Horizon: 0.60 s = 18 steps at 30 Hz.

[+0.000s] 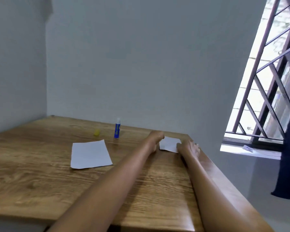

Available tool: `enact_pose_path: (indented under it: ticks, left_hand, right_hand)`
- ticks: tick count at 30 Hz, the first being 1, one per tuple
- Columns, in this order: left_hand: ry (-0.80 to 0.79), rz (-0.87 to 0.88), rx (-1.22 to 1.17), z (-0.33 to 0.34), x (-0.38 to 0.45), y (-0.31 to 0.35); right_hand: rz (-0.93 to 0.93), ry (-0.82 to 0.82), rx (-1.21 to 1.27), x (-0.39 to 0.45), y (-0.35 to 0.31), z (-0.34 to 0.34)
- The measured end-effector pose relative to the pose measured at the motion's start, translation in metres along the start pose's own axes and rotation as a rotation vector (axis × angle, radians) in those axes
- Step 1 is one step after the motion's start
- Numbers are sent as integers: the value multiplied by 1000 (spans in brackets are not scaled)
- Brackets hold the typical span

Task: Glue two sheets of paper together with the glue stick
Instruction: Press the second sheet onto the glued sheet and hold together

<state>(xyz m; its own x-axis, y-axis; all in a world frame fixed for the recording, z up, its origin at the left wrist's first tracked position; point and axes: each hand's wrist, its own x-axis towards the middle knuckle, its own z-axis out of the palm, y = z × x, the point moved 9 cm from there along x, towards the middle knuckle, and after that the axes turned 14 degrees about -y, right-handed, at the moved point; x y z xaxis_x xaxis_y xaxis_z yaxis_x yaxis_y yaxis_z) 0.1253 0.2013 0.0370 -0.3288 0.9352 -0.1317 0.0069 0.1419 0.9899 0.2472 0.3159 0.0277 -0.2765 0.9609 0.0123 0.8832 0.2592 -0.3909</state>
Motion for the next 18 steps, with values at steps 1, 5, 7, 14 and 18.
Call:
enact_pose_path:
  ticks: [1, 5, 7, 14, 18]
  left_hand:
    - [13, -30, -50, 3, 4, -3]
    - [29, -131, -210, 7, 15, -8]
    - [48, -156, -211, 11, 21, -12]
    - [139, -66, 70, 14, 46, -9]
    - [117, 31, 39, 4, 40, -7]
  right_hand:
    - [-14, -19, -3, 2, -5, 1]
    - [-31, -60, -41, 3, -16, 8]
    - [-34, -55, -34, 5, -14, 8]
    - [-58, -32, 55, 8, -10, 6]
    - [-95, -9, 357, 10, -4, -1]
